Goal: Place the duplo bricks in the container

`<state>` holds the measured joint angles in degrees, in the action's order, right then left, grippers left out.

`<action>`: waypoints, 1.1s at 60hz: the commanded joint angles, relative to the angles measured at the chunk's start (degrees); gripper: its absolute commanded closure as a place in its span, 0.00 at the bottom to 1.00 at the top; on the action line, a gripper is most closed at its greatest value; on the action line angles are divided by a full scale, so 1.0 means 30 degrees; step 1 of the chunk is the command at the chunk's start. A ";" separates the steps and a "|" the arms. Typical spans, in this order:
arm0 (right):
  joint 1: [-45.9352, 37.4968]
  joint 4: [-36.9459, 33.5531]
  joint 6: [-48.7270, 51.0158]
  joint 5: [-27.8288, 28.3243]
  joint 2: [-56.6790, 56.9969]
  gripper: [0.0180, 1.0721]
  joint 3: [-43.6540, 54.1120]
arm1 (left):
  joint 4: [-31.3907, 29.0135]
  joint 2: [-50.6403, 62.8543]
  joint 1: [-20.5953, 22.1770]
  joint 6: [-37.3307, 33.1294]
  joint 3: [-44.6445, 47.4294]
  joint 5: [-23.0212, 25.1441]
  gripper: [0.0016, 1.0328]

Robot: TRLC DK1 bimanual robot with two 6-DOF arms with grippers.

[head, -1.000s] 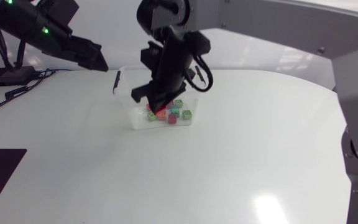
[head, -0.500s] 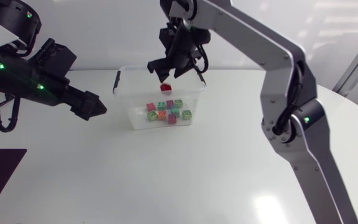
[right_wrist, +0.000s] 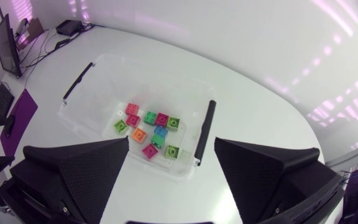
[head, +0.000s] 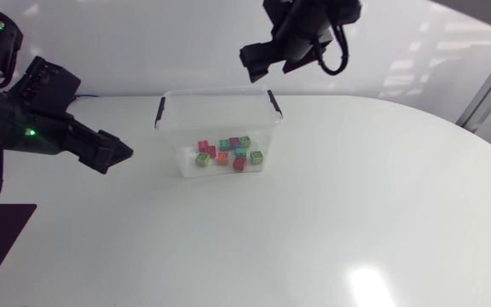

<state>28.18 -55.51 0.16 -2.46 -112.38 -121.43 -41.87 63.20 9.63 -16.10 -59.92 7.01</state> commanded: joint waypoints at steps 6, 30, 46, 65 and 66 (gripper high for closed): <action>-0.0694 0.0572 -0.0025 -0.0440 0.3475 0.04 0.4411 | 0.0098 -0.1203 -0.0338 0.0151 0.0433 -0.0577 0.04; -0.3828 0.5875 0.0648 -0.0997 1.2498 0.04 1.6862 | 0.3379 -0.3430 -0.3268 -0.0669 0.3714 -0.1310 0.04; -0.5791 0.9127 0.1527 -0.1495 1.6981 0.04 2.2809 | 0.6866 -0.6711 -0.3532 0.0649 0.7024 -0.2130 0.04; -0.7989 1.0768 0.2494 -0.1524 2.1815 0.05 2.6970 | 0.8741 -1.0227 -0.3825 0.0854 0.9661 -0.2189 0.04; -0.8076 1.0797 0.2523 -0.1553 2.2020 0.05 2.7116 | 0.8975 -1.0520 -0.3854 0.0854 0.9866 -0.2189 0.04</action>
<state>5.23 -24.32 6.28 -6.50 -49.17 -43.35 -16.91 34.72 -1.04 -14.96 -33.50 0.95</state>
